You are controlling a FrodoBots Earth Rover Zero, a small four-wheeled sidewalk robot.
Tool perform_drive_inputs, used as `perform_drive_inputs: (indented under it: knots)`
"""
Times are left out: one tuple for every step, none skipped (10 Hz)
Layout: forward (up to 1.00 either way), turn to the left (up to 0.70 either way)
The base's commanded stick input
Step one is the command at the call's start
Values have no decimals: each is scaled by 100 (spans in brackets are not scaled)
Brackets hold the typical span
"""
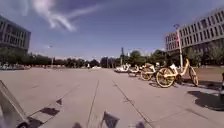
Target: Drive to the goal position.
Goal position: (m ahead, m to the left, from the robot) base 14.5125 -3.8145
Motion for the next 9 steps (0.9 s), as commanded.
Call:
perform_drive_inputs:
  knots:
    - [70, 7]
    - [70, 7]
    - [70, 7]
    - [70, 7]
    - [70, 7]
    - [70, -3]
    - [70, -7]
    - [70, -7]
    - [70, -7]
